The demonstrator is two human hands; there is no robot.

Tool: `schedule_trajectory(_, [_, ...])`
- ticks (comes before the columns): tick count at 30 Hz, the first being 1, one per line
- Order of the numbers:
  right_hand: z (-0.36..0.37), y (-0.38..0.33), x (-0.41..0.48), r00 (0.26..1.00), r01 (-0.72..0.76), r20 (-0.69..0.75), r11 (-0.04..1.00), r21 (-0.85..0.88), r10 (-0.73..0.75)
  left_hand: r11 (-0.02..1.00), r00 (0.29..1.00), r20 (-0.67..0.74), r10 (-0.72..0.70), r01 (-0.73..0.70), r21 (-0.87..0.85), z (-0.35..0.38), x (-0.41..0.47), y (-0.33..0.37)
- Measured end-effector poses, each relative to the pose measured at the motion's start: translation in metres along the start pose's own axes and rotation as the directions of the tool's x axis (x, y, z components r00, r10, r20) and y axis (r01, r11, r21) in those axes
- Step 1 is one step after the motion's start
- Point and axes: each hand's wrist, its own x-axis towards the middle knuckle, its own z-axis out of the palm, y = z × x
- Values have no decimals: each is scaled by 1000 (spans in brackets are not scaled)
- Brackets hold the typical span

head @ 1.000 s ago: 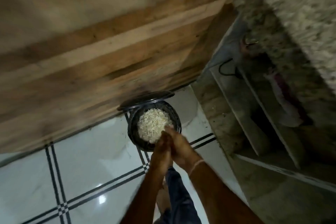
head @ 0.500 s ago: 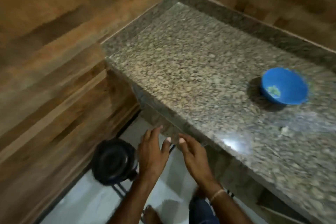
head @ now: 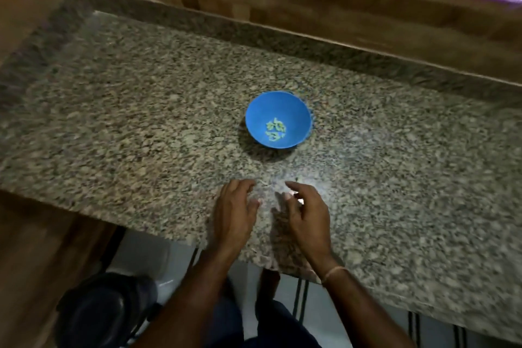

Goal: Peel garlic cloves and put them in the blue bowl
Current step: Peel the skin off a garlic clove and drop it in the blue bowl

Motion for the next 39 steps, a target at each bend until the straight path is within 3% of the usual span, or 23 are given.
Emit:
schedule_trajectory(6, [-16,39,41,996,-60,-81,931,-361,33,987,992,58,115,-121,104,21,41,10])
schedule_trajectory(10, [-17,45,53,995,-103,-40,855,-509,96,985,985,88,148,-154,72,14,49,16])
schedule_trajectory(18, [-12,41,57,989,-146,-95,828,-542,113,954,924,-240,298,-288,77,-22,93,85])
schedule_trajectory(22, [-15,39,57,988,-154,-86,835,-529,128,959,948,-187,258,-229,167,-14,135,78])
schedule_trajectory(24, [-17,38,57,990,-139,-71,840,-524,119,934,931,-193,310,-261,244,-12,131,76])
schedule_trajectory(27, [-25,44,59,995,-97,-32,877,-470,93,925,918,-126,375,-363,109,5,92,81])
schedule_trajectory(30, [-35,57,58,997,-71,-16,939,-336,70,966,965,83,250,-243,-85,41,52,77])
schedule_trajectory(33, [-42,66,56,999,-33,-25,978,-208,28,986,983,85,163,-160,-40,67,46,73])
schedule_trajectory(35, [-43,67,51,999,-35,-19,991,-126,33,991,995,67,67,-58,-120,73,48,71])
schedule_trajectory(37, [-44,63,48,994,-107,14,990,89,106,902,981,145,-128,176,-394,72,48,75])
schedule_trajectory(39, [-45,53,48,966,-256,131,906,338,224,676,921,308,-239,385,-628,66,48,81])
